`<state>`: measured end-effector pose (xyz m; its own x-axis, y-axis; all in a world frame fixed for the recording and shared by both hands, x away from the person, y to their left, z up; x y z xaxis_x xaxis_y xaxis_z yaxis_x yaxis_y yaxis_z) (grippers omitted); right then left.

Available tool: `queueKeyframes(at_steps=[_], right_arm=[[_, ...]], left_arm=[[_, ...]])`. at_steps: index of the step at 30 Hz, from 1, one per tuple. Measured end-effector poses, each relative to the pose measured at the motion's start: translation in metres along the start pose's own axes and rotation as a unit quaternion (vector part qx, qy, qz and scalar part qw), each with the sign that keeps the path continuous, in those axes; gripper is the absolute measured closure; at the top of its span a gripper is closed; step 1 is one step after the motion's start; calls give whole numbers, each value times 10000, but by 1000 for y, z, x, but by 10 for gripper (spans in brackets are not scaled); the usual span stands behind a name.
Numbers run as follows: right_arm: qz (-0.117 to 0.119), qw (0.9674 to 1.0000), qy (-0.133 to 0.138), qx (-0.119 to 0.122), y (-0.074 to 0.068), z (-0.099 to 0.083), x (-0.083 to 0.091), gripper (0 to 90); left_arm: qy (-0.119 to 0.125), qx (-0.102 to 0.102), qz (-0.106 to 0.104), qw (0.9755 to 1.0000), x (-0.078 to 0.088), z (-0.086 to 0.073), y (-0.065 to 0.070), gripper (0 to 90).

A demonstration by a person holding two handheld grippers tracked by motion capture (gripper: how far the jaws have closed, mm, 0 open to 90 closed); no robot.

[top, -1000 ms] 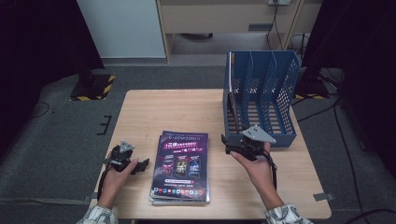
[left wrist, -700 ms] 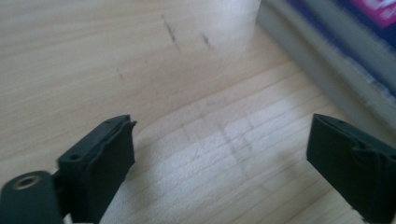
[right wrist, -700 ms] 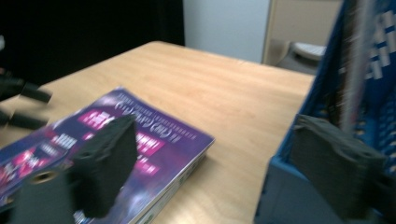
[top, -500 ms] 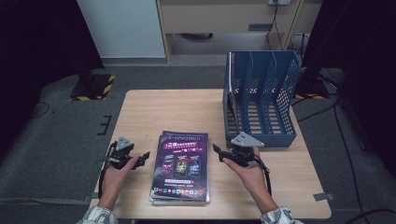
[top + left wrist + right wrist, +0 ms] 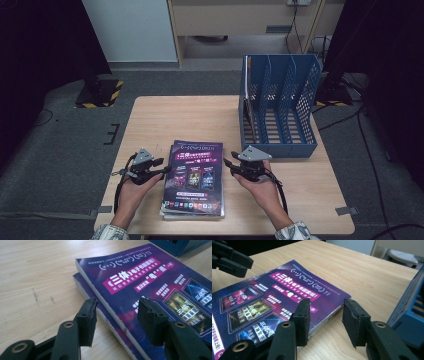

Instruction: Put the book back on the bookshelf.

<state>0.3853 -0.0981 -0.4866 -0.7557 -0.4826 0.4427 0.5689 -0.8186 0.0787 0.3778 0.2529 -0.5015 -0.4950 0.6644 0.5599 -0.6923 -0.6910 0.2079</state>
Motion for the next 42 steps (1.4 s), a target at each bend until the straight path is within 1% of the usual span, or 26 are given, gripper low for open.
queueKeyframes(at_steps=[1, 3, 6, 8, 10, 13, 18, 19, 23, 26, 31, 32, 35, 37, 40, 41, 42], right_arm=[[25, 10000, -25, -2, -1, -1, -1, 571], [93, 9999, -82, -21, -2, -2, -2, 551], [108, 9998, -119, -73, -4, -3, -4, 496], [160, 9997, -134, -103, -5, -4, -5, 465], [299, 9993, -183, -130, -8, -4, -7, 422], [392, 9988, -267, -89, -12, -5, -9, 382], [511, 9979, -387, -50, -19, -8, -14, 350], [529, 9978, -406, -17, -19, -8, -14, 344], [584, 9972, -464, -21, -21, -10, -16, 320], [644, 9964, -558, -25, -22, -12, -18, 301], [771, 9936, -824, -74, -25, -17, -25, 274], [773, 9934, -847, -91, -25, -17, -26, 275], [870, 9915, -927, -260, -24, -19, -28, 266], [855, 9911, -964, -338, -23, -21, -30, 253], [918, 9889, -1083, -433, -22, -24, -33, 238], [949, 9879, -1121, -508, -22, -25, -34, 231], [966, 9875, -1129, -516, -22, -26, -35, 226]], left_arm=[[5, 1, -25, 10000, -1, 0, 0, 511], [-79, -20, -54, 10000, -3, -1, 1, 517], [-92, 54, -135, 9999, -4, -2, 0, 533], [-90, 78, -196, 9997, -4, -3, -1, 536], [-136, 96, -218, 9996, -6, -4, 0, 541], [-196, 87, -270, 9994, -8, -5, 0, 539], [-318, 76, -342, 9989, -13, -6, 2, 523], [-324, 67, -352, 9988, -13, -6, 2, 519], [-333, 28, -354, 9988, -14, -6, 3, 509], [-321, 12, -380, 9988, -14, -7, 3, 505], [-307, -56, -394, 9987, -16, -6, 4, 484], [-311, -85, -389, 9987, -17, -6, 5, 483], [-303, -90, -391, 9987, -18, -6, 5, 481], [-303, -100, -393, 9987, -18, -6, 5, 478], [-305, -100, -392, 9987, -18, -6, 5, 472], [-303, -98, -392, 9987, -18, -6, 5, 472], [-300, -98, -393, 9987, -18, -6, 5, 472]])
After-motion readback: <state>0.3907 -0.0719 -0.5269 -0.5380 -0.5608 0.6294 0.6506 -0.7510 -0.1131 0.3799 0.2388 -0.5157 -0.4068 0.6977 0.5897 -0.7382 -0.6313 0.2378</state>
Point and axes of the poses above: each handheld gripper's, and its own axes: x roughly backward along the jaws, z roughly out of its top, y roughly to its right, the point moved 1 cm from there along -x, roughly forward along the jaws, and after that the axes turned 10 degrees about -z, right-handed, at the moved point
